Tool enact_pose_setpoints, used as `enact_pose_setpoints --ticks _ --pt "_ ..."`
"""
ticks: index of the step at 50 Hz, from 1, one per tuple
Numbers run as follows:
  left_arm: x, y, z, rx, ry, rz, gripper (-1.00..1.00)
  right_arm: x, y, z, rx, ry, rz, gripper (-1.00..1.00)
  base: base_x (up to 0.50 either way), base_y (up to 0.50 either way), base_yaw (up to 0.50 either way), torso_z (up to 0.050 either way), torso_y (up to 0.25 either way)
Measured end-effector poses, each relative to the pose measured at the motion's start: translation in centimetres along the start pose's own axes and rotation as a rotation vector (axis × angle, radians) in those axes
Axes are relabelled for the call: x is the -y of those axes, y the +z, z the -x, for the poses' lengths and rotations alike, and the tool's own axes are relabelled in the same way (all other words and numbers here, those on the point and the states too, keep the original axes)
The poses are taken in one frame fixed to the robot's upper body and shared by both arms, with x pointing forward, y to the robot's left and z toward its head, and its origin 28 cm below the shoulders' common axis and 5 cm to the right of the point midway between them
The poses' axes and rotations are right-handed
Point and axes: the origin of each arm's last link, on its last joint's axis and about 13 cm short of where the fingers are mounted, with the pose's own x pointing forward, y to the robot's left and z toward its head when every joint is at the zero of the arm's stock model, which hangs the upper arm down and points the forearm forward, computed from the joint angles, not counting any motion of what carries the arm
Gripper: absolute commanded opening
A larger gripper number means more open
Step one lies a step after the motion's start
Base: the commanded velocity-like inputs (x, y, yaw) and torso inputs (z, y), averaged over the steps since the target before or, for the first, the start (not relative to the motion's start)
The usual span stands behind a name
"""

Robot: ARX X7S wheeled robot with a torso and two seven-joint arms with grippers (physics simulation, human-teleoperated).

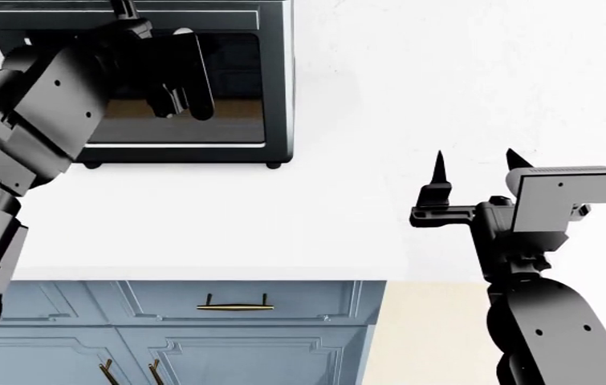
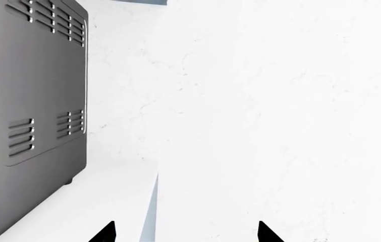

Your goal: Open the toaster oven door.

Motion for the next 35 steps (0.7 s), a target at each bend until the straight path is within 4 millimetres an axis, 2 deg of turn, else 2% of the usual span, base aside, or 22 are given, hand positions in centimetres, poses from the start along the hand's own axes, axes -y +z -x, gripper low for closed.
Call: enact_pose_setpoints --ticks 16,17,35 --pt "-0.48 -0.34 -0.68 0.011 -0.012 0.0 1.0 0.21 0.06 0.1 -0.003 -0.012 0.003 1.0 0.01 0.0 0.0 0.0 0.0" --pt "-0.51 -0.35 -0.69 0.012 -0.012 0.0 -1.0 0.22 0.07 0.1 -0.003 -0.013 0.004 1.0 0.01 0.0 -0.01 0.0 0.0" --pt "-0.55 -0.38 -0.78 0.029 0.022 -0.048 -1.0 0.21 -0.03 0.17 -0.005 -0.017 0.003 1.0 0.0 0.0 0.0 0.0 0.0"
